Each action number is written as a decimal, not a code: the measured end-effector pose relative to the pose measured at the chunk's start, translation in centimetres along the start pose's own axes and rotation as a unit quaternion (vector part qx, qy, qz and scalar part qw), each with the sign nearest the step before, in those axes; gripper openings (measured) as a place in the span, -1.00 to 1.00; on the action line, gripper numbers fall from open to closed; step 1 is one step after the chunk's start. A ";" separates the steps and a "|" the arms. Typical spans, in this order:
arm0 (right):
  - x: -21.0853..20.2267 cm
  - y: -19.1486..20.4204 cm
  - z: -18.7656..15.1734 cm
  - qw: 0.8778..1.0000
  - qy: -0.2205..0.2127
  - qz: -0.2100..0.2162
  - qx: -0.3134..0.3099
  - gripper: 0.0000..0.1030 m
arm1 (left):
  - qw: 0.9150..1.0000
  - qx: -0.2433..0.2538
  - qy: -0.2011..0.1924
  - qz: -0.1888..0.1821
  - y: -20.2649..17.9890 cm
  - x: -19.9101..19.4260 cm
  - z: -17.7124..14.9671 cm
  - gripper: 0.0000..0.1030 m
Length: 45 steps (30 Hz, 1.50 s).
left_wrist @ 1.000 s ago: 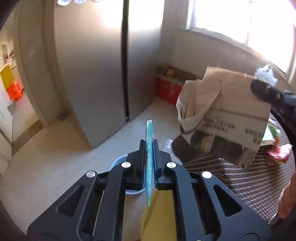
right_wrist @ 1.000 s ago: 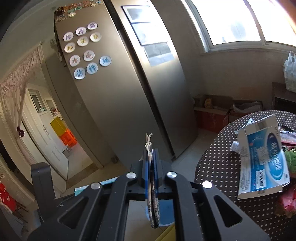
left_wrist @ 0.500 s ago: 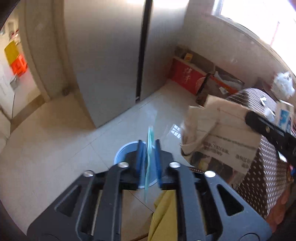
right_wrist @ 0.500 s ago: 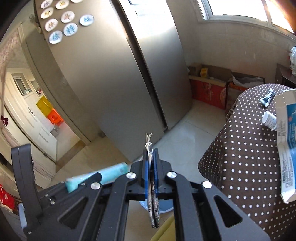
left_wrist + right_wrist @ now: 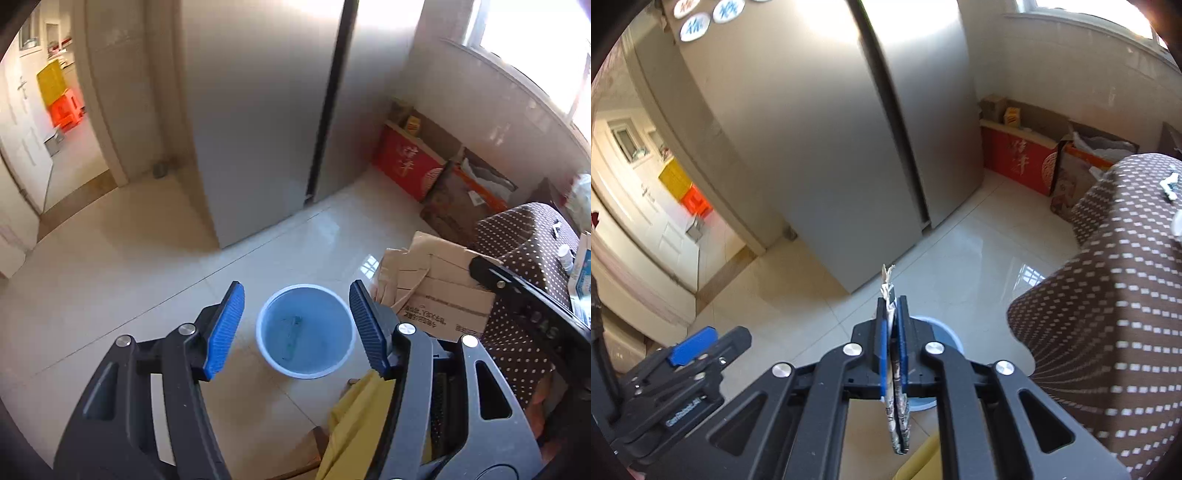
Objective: Collect trash
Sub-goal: 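Carry the tube over the blue wastebasket and open the right tool, then grasp the blue-and-white medicine box with the right tool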
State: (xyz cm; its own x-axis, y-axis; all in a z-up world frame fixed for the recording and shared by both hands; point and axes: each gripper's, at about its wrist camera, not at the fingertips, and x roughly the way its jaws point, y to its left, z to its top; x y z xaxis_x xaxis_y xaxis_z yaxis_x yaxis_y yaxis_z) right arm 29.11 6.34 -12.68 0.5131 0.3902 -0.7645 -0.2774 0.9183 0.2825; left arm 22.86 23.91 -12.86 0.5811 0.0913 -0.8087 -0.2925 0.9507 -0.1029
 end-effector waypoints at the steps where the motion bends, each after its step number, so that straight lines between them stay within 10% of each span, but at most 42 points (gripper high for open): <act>1: 0.6 0.3 0.1 1.000 0.006 0.006 0.000 -0.77 | 1.000 -0.002 0.000 0.005 0.3 -0.1 -0.1 0.14; 4: 1.5 0.9 0.3 0.999 0.014 0.030 -0.004 0.38 | 1.000 -0.007 0.001 0.028 1.1 -0.3 -0.4 0.14; 5: 1.3 1.1 0.2 1.000 0.003 0.022 -0.005 0.50 | 0.999 -0.009 0.002 0.031 1.2 -0.3 -0.6 0.14; 23: -4.7 0.4 -1.0 0.998 -0.049 0.014 -0.043 0.52 | 1.000 0.010 -0.017 0.011 -1.8 -3.5 -1.9 0.22; 45: -20.8 -16.7 -5.3 0.966 -0.183 -0.133 0.124 0.76 | 0.976 0.147 -0.042 -0.156 -18.4 -8.0 -3.8 0.44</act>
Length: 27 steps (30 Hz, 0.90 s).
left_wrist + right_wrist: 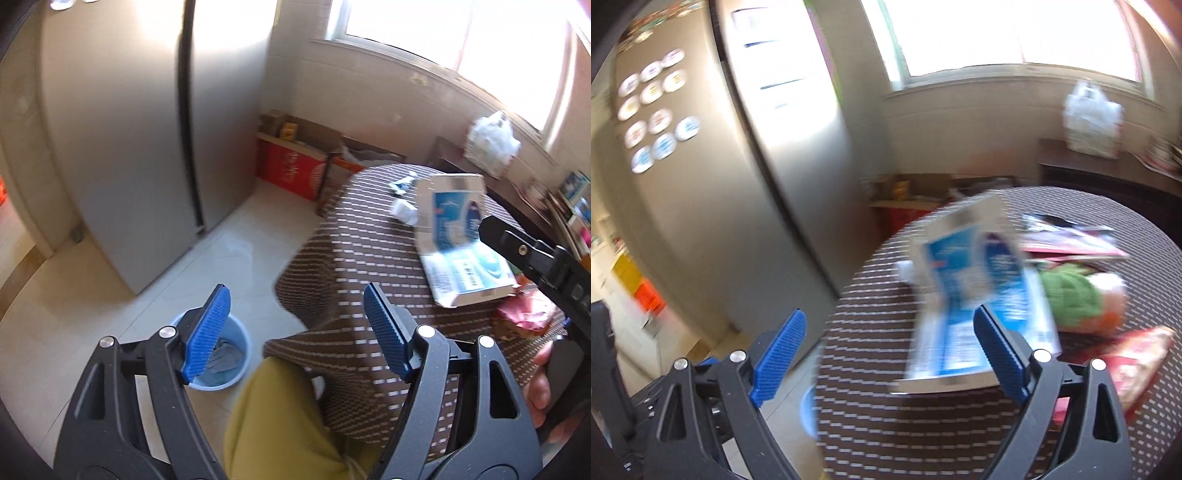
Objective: Collect trash
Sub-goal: 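Grasp the blue-and-white medicine box with the right tool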
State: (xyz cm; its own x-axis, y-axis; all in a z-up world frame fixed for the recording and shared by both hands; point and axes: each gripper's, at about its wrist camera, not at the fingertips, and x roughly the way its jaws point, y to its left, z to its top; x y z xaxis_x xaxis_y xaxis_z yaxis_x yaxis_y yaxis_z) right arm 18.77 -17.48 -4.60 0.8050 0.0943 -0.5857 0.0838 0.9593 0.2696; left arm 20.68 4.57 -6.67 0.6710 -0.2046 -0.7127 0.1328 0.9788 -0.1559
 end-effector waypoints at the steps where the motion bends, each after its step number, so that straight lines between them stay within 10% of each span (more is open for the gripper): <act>1: -0.1 -1.2 -0.1 1.000 0.000 -0.008 0.015 0.76 | 1.000 0.005 0.001 -0.005 -0.5 0.1 0.0 0.44; 12: 1.4 -6.0 -0.8 0.994 0.021 -0.086 0.070 0.76 | 0.998 0.044 0.021 -0.035 -4.2 1.6 0.0 0.45; 27: 5.9 -7.2 -1.6 0.988 0.090 -0.046 0.114 0.76 | 0.999 0.027 0.031 -0.026 -2.9 2.4 0.2 0.45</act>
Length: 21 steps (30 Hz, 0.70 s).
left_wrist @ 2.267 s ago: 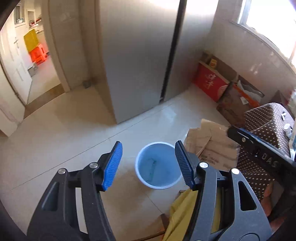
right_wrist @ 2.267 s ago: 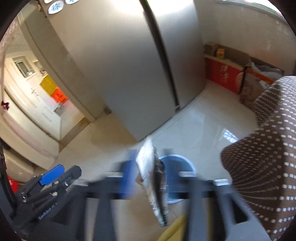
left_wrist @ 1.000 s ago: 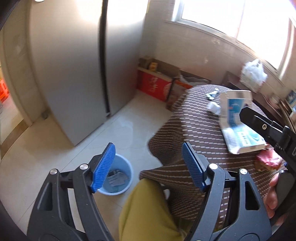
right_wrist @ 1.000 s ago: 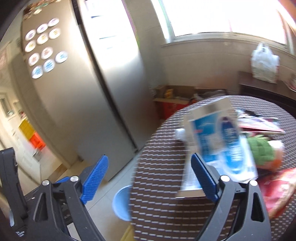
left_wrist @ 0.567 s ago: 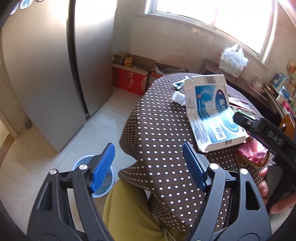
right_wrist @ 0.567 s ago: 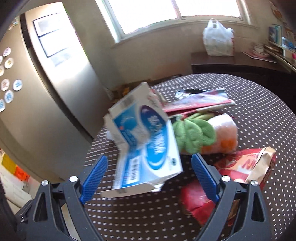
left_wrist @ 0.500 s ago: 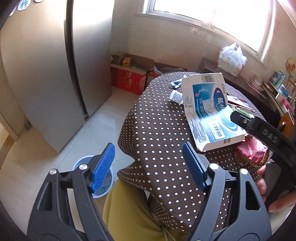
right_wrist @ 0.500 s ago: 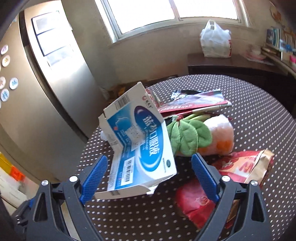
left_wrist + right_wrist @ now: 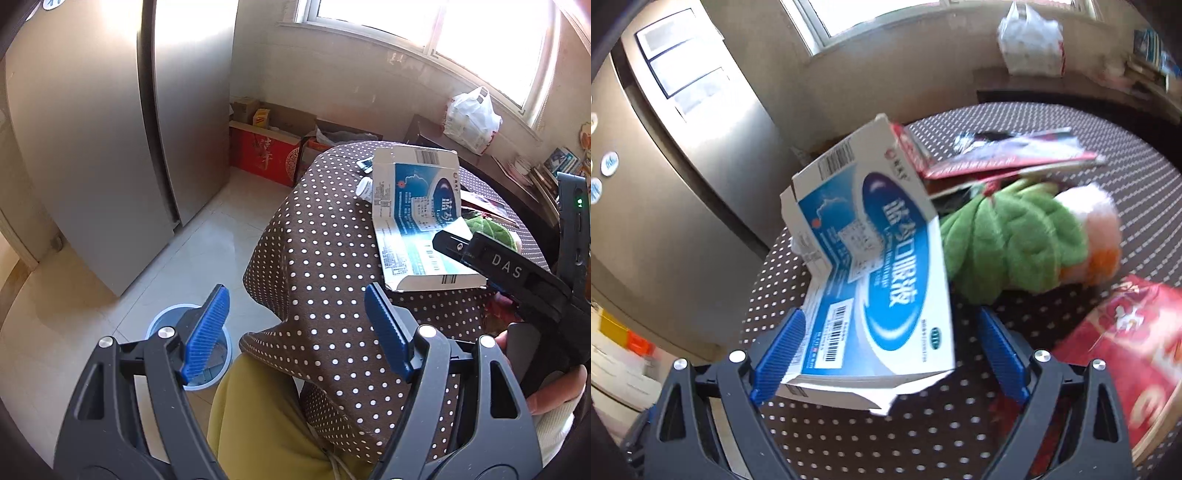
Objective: Collect trash
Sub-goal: 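Grasp the blue-and-white medicine box with the right tool, then grasp the red snack wrapper with the left tool while the right tool holds the box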
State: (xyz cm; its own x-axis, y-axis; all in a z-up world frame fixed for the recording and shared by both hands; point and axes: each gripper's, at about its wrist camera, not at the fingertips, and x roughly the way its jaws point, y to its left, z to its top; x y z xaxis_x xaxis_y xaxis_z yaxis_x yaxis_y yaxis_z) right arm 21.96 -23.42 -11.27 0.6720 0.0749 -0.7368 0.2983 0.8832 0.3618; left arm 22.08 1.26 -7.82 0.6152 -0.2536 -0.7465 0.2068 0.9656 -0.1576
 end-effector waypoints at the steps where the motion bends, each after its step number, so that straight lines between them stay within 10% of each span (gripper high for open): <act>1: 0.2 -0.2 0.0 1.000 0.002 0.006 0.003 0.76 | 1.000 -0.001 0.002 0.000 0.1 0.1 0.0 0.45; 3: 0.6 -0.3 0.1 1.000 0.001 0.007 0.004 0.62 | 1.000 -0.003 0.004 0.000 0.1 0.3 -0.1 0.45; 4: 0.7 -0.4 0.1 1.000 0.003 0.003 0.005 0.05 | 1.000 -0.004 0.005 0.000 0.2 0.3 -0.2 0.45; 11: -0.3 -1.6 0.6 0.994 -0.022 0.094 0.048 -0.78 | 1.000 -0.008 0.002 0.003 0.5 0.0 -0.2 0.45; 21: -7.5 -2.6 1.1 0.986 -0.137 0.087 0.027 -0.90 | 1.000 0.013 -0.014 -0.012 -1.6 -1.6 -0.4 0.45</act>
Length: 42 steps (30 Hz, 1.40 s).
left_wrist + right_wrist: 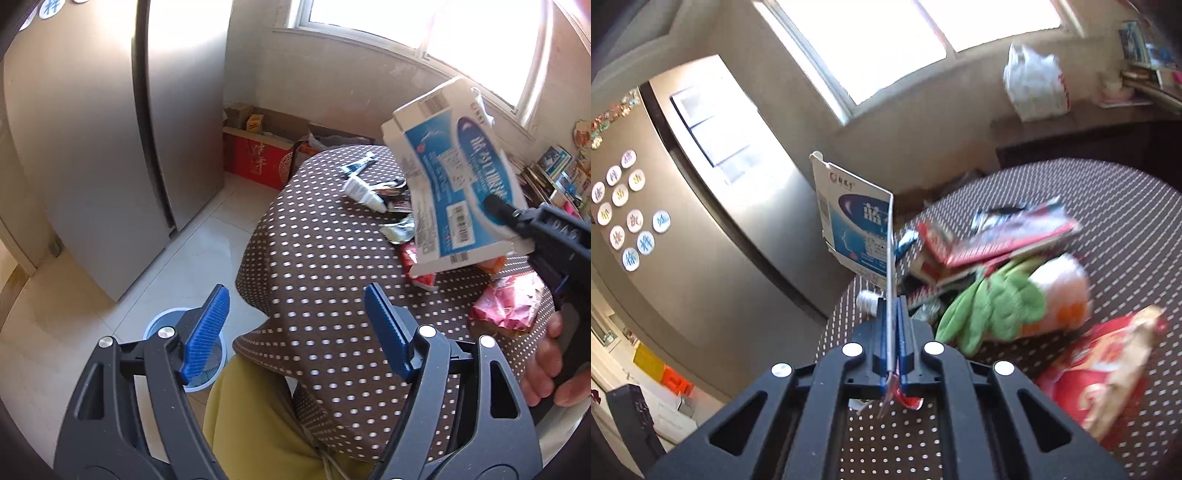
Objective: Collect trash
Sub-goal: 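Grasp the red snack wrapper with the left tool while the right tool holds the box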
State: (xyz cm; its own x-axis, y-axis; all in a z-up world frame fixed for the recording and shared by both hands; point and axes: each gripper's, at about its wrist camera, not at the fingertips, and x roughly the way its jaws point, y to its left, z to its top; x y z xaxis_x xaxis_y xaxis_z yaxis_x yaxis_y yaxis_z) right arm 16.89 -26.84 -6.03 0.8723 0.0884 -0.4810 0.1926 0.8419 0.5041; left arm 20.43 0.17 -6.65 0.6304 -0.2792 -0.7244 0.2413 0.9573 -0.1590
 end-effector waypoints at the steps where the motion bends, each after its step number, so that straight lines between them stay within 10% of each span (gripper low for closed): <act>1: -0.7 -0.2 0.3 1.000 -0.009 -0.001 0.001 -0.90 | 1.000 0.003 -0.001 -0.003 -0.3 -0.1 0.0 0.45; 18: -14.9 -9.2 2.4 0.979 -0.160 -0.116 0.053 -0.90 | 0.987 0.121 0.006 -0.110 -12.8 -0.2 -0.1 0.59; 32: -19.9 -17.0 0.3 0.962 -0.167 -0.189 0.107 -0.90 | 0.968 0.188 0.036 -0.161 -22.9 3.5 -2.7 0.68; 33: -20.0 -17.2 0.3 0.962 -0.166 -0.191 0.108 -0.90 | 0.969 0.189 0.036 -0.154 -23.2 3.8 -2.9 0.60; 35: -20.0 -17.3 0.3 0.962 -0.162 -0.192 0.107 -0.90 | 0.966 0.188 0.044 -0.174 -23.4 4.1 -3.1 -0.18; 42: -19.1 -16.4 0.5 0.967 -0.155 -0.177 0.101 -0.90 | 0.963 0.206 0.002 -0.174 -23.0 2.0 -2.9 -0.36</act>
State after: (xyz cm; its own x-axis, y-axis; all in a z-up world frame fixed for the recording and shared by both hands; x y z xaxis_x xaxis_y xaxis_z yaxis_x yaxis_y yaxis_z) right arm -2.69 -42.54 -4.77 0.8227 -0.3763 -0.4261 0.5599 0.6663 0.4925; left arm 14.02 -22.22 -6.42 0.4560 -0.5771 -0.6775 0.7098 0.6951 -0.1143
